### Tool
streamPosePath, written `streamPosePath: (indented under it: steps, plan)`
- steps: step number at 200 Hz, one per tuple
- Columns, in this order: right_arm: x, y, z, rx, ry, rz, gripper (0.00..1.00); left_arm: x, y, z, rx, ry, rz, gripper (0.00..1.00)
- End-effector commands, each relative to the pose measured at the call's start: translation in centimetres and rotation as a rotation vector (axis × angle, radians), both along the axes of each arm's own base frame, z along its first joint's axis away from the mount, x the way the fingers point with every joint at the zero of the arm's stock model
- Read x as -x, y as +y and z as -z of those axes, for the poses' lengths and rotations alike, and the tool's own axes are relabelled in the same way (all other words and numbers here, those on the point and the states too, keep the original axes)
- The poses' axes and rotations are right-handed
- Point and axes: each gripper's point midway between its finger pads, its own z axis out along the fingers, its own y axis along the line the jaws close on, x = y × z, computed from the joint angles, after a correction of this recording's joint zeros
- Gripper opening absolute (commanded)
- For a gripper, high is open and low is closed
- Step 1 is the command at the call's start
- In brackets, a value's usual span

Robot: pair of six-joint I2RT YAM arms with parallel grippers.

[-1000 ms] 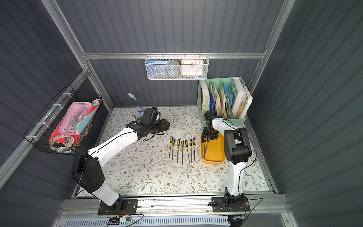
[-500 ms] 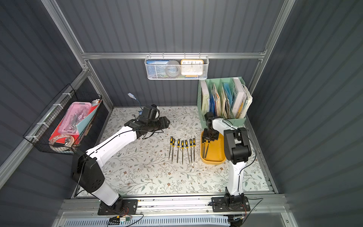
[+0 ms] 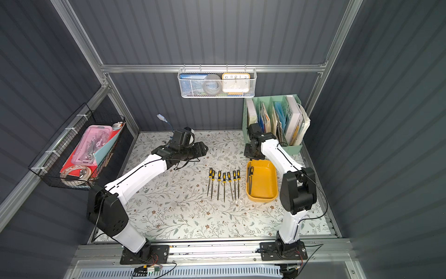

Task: Take the file tool out of the storage box
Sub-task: Pick up the file tool from the storage box, then place the file tool at the center of the board.

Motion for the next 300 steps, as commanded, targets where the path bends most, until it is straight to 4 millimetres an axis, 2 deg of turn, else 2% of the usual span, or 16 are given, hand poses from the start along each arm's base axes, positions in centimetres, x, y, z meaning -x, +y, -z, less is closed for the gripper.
streamPosePath:
  steps: [1,22,24,27,56,81,108,151,215,265,288,300]
  plan:
    - [1.7,4.6,-0.7,-0.064,0.022,-0.054,0.00,-0.2,2.1,-2.4,0.013,-0.052,-0.024,0.64]
    - [2.4,9.9,-1.0,-0.137,0.005,-0.095,0.00,-0.4,4.2,-3.0,0.014,-0.061,-0.067,0.65]
    - [2.4,10.4,-1.0,-0.142,0.003,-0.099,0.00,-0.1,4.4,-1.8,0.001,-0.035,-0.069,0.65]
    - [2.5,11.1,-1.0,-0.151,0.001,-0.103,0.00,0.0,4.7,-1.5,-0.003,-0.029,-0.073,0.65]
    - [2.9,17.3,0.7,-0.227,-0.008,-0.116,0.00,0.5,5.5,-0.8,-0.022,-0.010,-0.087,0.65]
    - [2.6,20.8,3.1,-0.230,-0.007,-0.132,0.00,1.1,5.8,-0.7,-0.015,-0.006,-0.095,0.65]
    - [2.3,22.9,5.9,-0.206,0.016,-0.136,0.00,1.6,6.0,-0.3,-0.016,0.004,-0.098,0.65]
    - [1.4,24.3,8.7,-0.143,0.030,-0.153,0.00,1.8,6.2,0.0,-0.024,0.013,-0.103,0.65]
    - [1.3,23.7,12.5,-0.042,0.088,-0.166,0.00,1.8,6.1,0.8,-0.030,0.032,-0.098,0.65]
    - [2.0,23.6,14.3,-0.022,0.152,-0.171,0.00,1.7,6.1,1.0,-0.032,0.035,-0.099,0.65]
    - [2.1,23.7,14.6,-0.022,0.162,-0.175,0.06,1.7,6.2,1.0,-0.029,0.035,-0.103,0.66]
    - [2.1,23.7,14.8,-0.020,0.164,-0.174,0.13,1.7,6.1,1.1,-0.030,0.036,-0.101,0.66]
